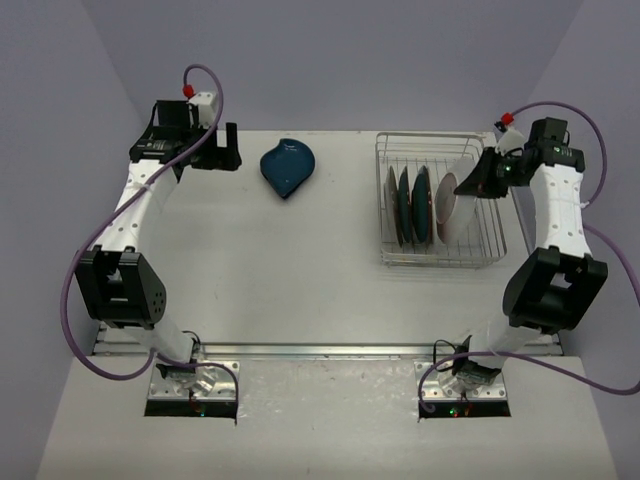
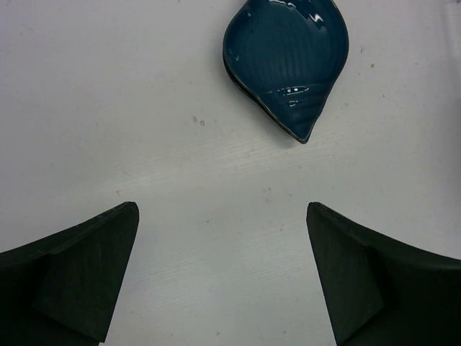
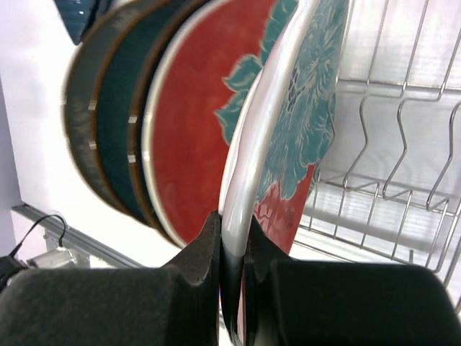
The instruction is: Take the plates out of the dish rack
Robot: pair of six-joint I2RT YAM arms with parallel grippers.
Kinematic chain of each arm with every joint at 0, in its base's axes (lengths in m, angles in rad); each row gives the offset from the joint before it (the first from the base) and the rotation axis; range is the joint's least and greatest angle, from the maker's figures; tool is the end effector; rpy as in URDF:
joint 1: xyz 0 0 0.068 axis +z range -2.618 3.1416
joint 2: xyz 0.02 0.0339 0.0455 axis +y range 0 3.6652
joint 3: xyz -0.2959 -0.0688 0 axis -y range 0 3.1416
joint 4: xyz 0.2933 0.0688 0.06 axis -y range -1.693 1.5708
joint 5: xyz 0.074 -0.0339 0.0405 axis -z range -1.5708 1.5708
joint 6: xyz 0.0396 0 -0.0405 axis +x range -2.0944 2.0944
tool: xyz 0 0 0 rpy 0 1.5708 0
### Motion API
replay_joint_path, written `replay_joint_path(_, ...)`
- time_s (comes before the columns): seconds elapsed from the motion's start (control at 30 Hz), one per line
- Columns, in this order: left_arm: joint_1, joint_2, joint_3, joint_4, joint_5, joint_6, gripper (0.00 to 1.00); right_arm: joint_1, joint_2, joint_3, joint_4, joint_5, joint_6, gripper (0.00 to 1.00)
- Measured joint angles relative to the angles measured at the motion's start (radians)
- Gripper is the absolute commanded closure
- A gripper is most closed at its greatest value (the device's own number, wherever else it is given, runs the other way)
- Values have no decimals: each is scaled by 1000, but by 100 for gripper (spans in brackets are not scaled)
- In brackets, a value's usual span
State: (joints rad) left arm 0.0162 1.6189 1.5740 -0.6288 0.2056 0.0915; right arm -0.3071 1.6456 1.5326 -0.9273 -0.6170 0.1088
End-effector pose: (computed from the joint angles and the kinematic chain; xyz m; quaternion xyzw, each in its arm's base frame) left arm 0.4181 -0.0013 0.3855 0.0782 0.8940 -0.0691 0.4357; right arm 0.3826 -0.0973 0.3434 0.1119 0.9161 0.2668 0.2775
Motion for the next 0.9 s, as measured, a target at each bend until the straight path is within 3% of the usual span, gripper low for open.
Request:
replay_joint_path(0.27, 1, 22, 43, -5, 42, -25, 1, 5, -63, 190, -32, -92, -78, 100)
replay_joint_path(0.47, 9, 21, 69, 4, 207, -77, 4, 54, -201, 220, -11, -125, -242, 100)
replay_joint_path(0.6, 14, 18, 82, 10, 331, -131, 5, 225, -297, 178, 66, -58, -416, 100)
replay_joint_path(0.9, 128, 2, 121, 18, 635, -268, 11, 730, -474, -135, 291, 98, -963, 100)
